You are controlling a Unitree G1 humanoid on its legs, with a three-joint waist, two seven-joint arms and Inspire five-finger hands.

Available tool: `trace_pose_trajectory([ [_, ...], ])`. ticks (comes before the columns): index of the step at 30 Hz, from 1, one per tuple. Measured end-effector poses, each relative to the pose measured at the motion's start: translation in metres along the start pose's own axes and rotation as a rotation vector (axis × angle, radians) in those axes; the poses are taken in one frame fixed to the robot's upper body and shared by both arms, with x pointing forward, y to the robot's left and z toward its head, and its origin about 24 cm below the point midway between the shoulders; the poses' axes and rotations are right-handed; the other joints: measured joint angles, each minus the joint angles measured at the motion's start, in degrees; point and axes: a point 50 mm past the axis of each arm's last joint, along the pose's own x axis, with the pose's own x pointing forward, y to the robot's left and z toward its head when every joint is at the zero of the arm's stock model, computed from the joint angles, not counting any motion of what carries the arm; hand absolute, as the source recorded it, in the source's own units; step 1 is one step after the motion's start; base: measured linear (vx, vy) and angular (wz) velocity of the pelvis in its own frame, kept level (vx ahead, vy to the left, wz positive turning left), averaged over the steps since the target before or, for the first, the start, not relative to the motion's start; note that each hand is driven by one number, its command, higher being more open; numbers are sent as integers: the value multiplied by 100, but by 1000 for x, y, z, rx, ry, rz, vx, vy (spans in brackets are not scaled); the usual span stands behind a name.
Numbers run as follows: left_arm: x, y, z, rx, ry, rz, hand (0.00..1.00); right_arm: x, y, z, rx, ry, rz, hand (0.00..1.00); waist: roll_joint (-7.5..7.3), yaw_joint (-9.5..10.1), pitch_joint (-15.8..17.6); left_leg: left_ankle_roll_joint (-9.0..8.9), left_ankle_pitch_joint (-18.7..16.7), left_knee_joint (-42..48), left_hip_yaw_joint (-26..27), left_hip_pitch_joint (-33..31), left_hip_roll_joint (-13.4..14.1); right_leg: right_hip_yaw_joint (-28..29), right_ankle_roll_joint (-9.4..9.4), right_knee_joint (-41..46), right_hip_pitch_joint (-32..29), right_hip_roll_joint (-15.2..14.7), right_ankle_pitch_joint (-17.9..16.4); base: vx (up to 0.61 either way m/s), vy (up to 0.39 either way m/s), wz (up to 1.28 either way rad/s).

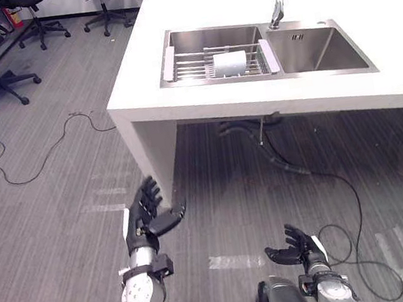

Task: Walk over to the sink, pick up the cup, carry it to the dishwasher, place the cup inside the dishwasher, then close the dishwasher door

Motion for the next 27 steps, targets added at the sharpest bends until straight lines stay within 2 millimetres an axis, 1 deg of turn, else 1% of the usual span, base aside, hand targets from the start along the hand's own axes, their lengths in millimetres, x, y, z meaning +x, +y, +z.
trace_pose_trajectory([
  [1, 1, -3, 4, -14, -20, 7, 90, -1, -7, -5, -16, 19, -16, 90, 148, -19, -67, -152, -162, 19, -94, 123, 188, -96, -42, 104, 87, 133, 255, 422, -235, 11],
  [2, 1, -5, 5, -29, -30, 12, 90, -2, -10, -6, -22, 23, -21, 90, 232, 0, -117, -158, -161, 14, -93, 136, 292, -144, -109, 108, 103, 217, 201, 425, -233, 8],
  [4, 1, -20, 25, -86, -115, -1, 90, -1, -17, -6, -41, 21, -36, 90, 401, -1, -166, -279, -77, 0, -200, 179, 555, -358, -305, 111, 213, 417, 3, 434, -243, 11],
  [5, 2, -24, 30, -99, -140, -14, 90, -2, -19, -7, -44, 27, -38, 90, 428, -9, -179, -331, -45, 15, -269, 182, 618, -432, -354, 76, 283, 466, -26, 425, -269, 32],
  [6, 2, -33, 42, -121, -191, -46, 90, -2, -20, -10, -48, 40, -41, 90, 454, -43, -193, -431, 49, 133, -420, 185, 734, -578, -417, -71, 498, 546, -64, 250, -173, 34],
  [7, 2, -36, 48, -130, -218, -61, 90, -2, -20, -11, -48, 43, -41, 90, 459, -66, -191, -442, 104, 263, -485, 176, 777, -641, -434, -164, 641, 587, -77, 291, -199, 38],
  [8, 0, -41, 59, -145, -271, -84, 90, -3, -20, -13, -48, 50, -41, 90, 473, -73, -183, -441, 205, 713, -588, 101, 848, -705, -439, -387, 942, 669, -87, 252, -155, 20],
  [9, -3, -42, 71, -158, -331, -95, 90, -4, -20, -14, -47, 49, -40, 90, 504, -69, -171, -437, 386, 1513, -606, -145, 912, -706, -412, -601, 1233, 744, -115, 235, -130, 9],
  [10, -4, -42, 77, -163, -362, -100, 90, -4, -20, -14, -48, 48, -38, 90, 536, -65, -157, -431, 563, 2006, -601, -336, 957, -693, -401, -702, 1387, 777, -126, 211, -73, -9],
  [11, -7, -42, 87, -169, -415, -104, 90, -5, -19, -16, -51, 52, -35, 90, 614, -28, -142, -396, 1114, 2935, -548, -687, 1078, -638, -410, -934, 1674, 850, -131, 156, -26, -18],
  [12, -10, -41, 95, -170, -459, -108, 90, -8, -19, -20, -59, 64, -28, 90, 635, 65, -146, -388, 1226, 3653, -497, -1030, 1192, -551, -471, -1143, 1919, 893, -191, 177, 1, -19],
  [13, -11, -41, 99, -172, -482, -113, 90, -9, -19, -21, -59, 68, -28, 90, 676, 85, -173, -390, 981, 3894, -494, -1234, 1216, -532, -450, -1237, 2010, 908, -233, 122, 27, -12],
  [14, -14, -41, 105, -174, -521, -127, 90, -8, -19, -22, -60, 71, -30, 90, 736, 110, -198, -347, 577, 3982, -486, -1630, 1155, -477, -416, -1380, 2143, 909, -262, 217, 54, -9],
  [15, -15, -41, 109, -169, -547, -137, 90, -6, -19, -20, -64, 71, -27, 90, 757, 148, -208, -254, 246, 3732, -461, -1936, 1003, -367, -389, -1503, 2249, 877, -279, 201, 66, -18],
  [16, -15, -40, 109, -164, -553, -141, 90, -5, -19, -20, -66, 75, -26, 90, 754, 184, -207, -222, 137, 3496, -463, -2052, 898, -287, -373, -1540, 2291, 847, -288, 259, 123, -44],
  [17, -15, -39, 109, -151, -553, -147, 90, -1, -20, -19, -73, 84, -27, 90, 739, 256, -197, -232, 81, 2791, -512, -2200, 619, -147, -288, -1587, 2371, 740, -337, 184, 133, -52],
  [18, -15, -38, 109, -143, -551, -144, 90, 1, -23, -19, -82, 91, -31, 90, 749, 268, -200, -246, 199, 1987, -578, -2219, 406, -48, -184, -1584, 2415, 672, -396, 302, 246, -74],
  [19, -13, -35, 106, -135, -542, -130, 90, 4, -29, -19, -103, 104, -39, 90, 898, 311, -231, -50, 1231, 830, -647, -2091, 302, 224, 35, -1463, 2441, 707, -541, 287, 235, -61],
  [20, -12, -34, 105, -129, -536, -125, 90, 4, -29, -20, -102, 111, -39, 90, 899, 336, -250, -11, 1160, 811, -573, -2023, 288, 313, 64, -1428, 2450, 681, -553, 366, 249, -51],
  [21, -8, -29, 100, -105, -510, -108, 90, 4, -27, -23, -101, 126, -31, 90, 722, 303, -289, 61, 1077, 736, -446, -1934, 99, 632, 126, -1465, 2476, 542, -584, 328, 162, -12],
  [22, -4, -25, 97, -86, -497, -99, 90, 4, -26, -24, -104, 130, -27, 90, 591, 241, -300, 175, 976, 773, -384, -1967, -44, 756, 236, -1448, 2453, 401, -671, 318, 137, -5],
  [23, -3, -25, 95, -84, -486, -97, 90, 4, -27, -24, -105, 133, -27, 90, 538, 248, -298, 199, 902, 800, -326, -1965, -87, 801, 247, -1403, 2434, 348, -700, 334, 128, -14],
  [24, -1, -23, 91, -74, -458, -88, 90, 4, -26, -26, -107, 143, -23, 90, 456, 263, -310, 249, 747, 783, -209, -1887, -155, 915, 292, -1170, 2370, 262, -749, 339, 116, -32],
  [25, 1, -23, 87, -59, -427, -90, 90, 4, -25, -27, -106, 150, -18, 90, 425, 241, -285, 290, 645, 762, -151, -1723, -190, 986, 513, -464, 2133, 210, -785, 338, 106, -29],
  [26, 1, -24, 86, -51, -415, -101, 90, 4, -24, -28, -103, 154, -13, 90, 406, 231, -273, 308, 584, 751, -122, -1624, -198, 1006, 831, 43, 1952, 179, -772, 333, 86, -22],
  [27, 1, -27, 85, -10, -405, -130, 90, 3, -19, -30, -96, 160, 2, 90, 338, 183, -229, 364, 480, 688, -67, -1344, -208, 1069, 1283, 1156, 1515, 108, -582, 277, 51, -11],
])
